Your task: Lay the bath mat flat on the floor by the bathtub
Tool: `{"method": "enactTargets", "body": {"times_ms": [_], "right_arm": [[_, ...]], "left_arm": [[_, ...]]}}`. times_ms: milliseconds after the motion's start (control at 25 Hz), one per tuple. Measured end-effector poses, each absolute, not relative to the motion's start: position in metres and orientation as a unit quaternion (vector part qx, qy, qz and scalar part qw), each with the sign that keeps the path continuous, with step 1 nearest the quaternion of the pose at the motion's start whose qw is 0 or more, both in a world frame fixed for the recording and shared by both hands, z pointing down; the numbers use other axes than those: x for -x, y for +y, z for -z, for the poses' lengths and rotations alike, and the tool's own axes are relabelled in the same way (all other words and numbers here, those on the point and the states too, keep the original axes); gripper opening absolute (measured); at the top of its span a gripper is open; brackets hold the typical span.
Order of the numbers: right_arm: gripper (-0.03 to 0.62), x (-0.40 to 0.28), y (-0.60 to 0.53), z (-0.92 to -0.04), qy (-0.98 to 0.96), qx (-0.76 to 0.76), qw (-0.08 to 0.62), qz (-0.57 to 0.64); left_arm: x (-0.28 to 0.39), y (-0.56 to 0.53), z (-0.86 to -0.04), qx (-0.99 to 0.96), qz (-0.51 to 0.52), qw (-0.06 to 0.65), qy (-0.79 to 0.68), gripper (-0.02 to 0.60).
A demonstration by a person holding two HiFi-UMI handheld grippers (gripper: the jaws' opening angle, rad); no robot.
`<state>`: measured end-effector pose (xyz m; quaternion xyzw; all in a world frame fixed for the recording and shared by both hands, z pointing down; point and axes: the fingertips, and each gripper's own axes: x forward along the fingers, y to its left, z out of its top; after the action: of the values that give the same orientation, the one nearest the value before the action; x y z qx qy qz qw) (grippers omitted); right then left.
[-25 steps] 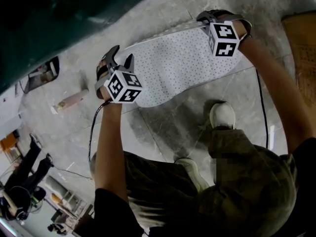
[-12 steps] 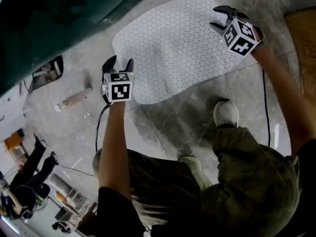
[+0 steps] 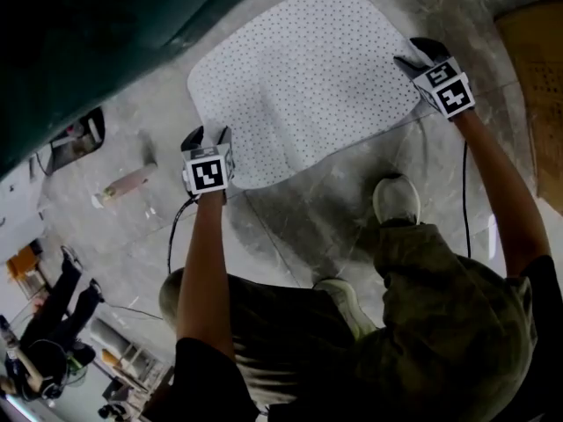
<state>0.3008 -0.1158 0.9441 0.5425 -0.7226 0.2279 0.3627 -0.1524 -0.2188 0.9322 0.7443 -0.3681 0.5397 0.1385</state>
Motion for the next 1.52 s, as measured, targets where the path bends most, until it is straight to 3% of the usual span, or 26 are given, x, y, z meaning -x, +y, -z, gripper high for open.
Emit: {"method": "enactTargets", "body": {"times_ms": [320, 440, 600, 760, 880, 920, 1000, 1120, 1280, 1400, 1520], "right_arm": [[0.268, -0.318, -0.109, -0.958, -0.691, -0.596, 0.297, -0.282], [0.267, -0.313, -0.108, -0.96, -0.693, -0.591, 0.291, -0.293], [0.245, -0.311, -0.109, -0.959, -0.693, -0.588, 0.289, -0.3], [0.244, -0.312, -0.105, -0.96, -0.689, -0.591, 0.297, -0.297], [0.241, -0.31, -0.106, -0.963, -0.692, -0.591, 0.293, -0.293], [0.241, -0.308, -0.107, -0.964, -0.694, -0.59, 0.291, -0.292], [0.241, -0.306, -0.106, -0.966, -0.695, -0.59, 0.289, -0.294], [0.241, -0.307, -0.105, -0.967, -0.694, -0.59, 0.293, -0.291], [0.241, -0.309, -0.106, -0.968, -0.695, -0.593, 0.289, -0.287], [0.242, -0.308, -0.105, -0.97, -0.698, -0.593, 0.282, -0.284], [0.242, -0.31, -0.104, -0.97, -0.695, -0.598, 0.278, -0.287]], "left_arm": [[0.175, -0.197, -0.957, -0.733, -0.459, 0.299, -0.402, 0.265], [0.176, -0.192, -0.961, -0.736, -0.463, 0.295, -0.396, 0.264], [0.18, -0.196, -0.962, -0.724, -0.488, 0.279, -0.4, 0.179], [0.187, -0.201, -0.965, -0.715, -0.498, 0.259, -0.417, 0.138], [0.202, -0.219, -0.954, -0.703, -0.492, 0.219, -0.465, 0.077], [0.209, -0.226, -0.949, -0.697, -0.494, 0.197, -0.48, 0.018], [0.219, -0.232, -0.947, -0.689, -0.505, 0.186, -0.486, 0.018], [0.223, -0.224, -0.957, -0.681, -0.503, 0.224, -0.483, 0.018], [0.191, -0.231, -0.944, -0.74, -0.393, 0.275, -0.471, 0.037], [0.176, -0.235, -0.941, -0.751, -0.364, 0.294, -0.466, 0.211], [0.178, -0.223, -0.958, -0.732, -0.401, 0.308, -0.456, 0.267]]}}
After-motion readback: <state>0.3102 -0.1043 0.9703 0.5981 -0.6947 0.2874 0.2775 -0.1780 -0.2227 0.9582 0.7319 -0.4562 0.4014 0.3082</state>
